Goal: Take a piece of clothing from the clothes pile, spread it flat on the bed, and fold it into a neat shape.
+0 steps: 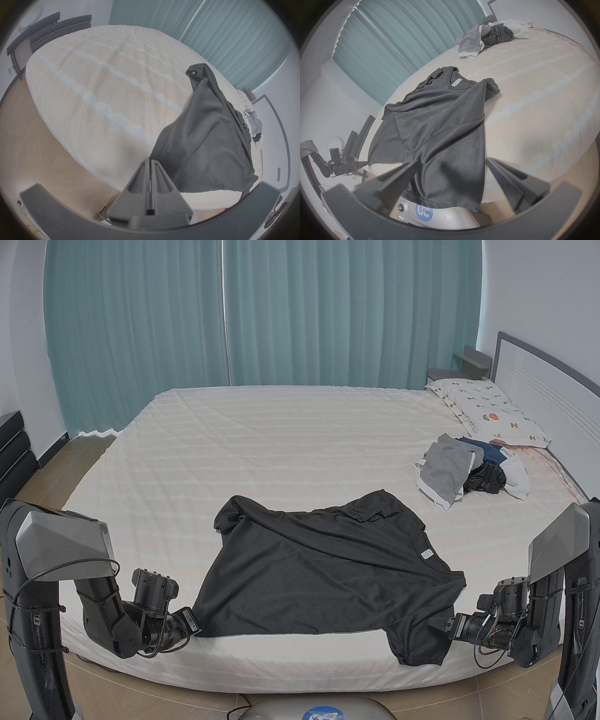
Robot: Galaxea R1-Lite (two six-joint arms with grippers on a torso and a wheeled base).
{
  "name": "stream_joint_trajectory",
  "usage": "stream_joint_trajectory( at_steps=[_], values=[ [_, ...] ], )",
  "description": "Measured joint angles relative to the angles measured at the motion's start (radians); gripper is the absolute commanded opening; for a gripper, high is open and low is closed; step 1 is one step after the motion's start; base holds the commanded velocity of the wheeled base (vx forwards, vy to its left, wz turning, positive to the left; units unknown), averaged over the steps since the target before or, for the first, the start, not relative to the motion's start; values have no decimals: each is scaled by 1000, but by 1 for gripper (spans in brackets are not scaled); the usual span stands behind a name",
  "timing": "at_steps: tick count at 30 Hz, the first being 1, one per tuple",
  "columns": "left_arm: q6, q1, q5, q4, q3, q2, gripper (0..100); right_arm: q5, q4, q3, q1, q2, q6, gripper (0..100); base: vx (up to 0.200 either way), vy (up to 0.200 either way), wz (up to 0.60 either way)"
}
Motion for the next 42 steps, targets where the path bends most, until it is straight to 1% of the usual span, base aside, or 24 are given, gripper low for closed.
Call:
stream_joint_trajectory(
  at_steps=[7, 13, 16, 19, 27, 34, 38, 42],
  values=[
    [0, 0, 0, 0, 0, 0, 0, -4, 0, -5, -5, 16, -5, 0, 0, 0, 0],
    [0, 0, 0, 0, 0, 0, 0, -5, 0, 21, -37, -4, -13, 0, 0, 0, 0],
    [-1, 1, -1, 0, 0, 0, 0, -3, 0, 50, -59, -42, -31, 0, 0, 0, 0],
    [-1, 2, 0, 0, 1, -1, 0, -1, -1, 78, -72, -71, -58, 0, 0, 0, 0],
    [21, 4, 2, 35, 17, -37, 0, 7, 2, 131, -94, -99, -172, 0, 0, 0, 0],
    [76, 5, 11, 140, 21, -54, 0, 7, 5, 153, -126, -105, -232, 0, 0, 0, 0],
    [93, 4, 12, 218, 13, -57, 0, 8, 6, 163, -129, -87, -301, 0, 0, 0, 0],
    [114, 4, 12, 269, 1, -59, 0, 8, 1, 166, -134, -50, -337, 0, 0, 0, 0]
  ],
)
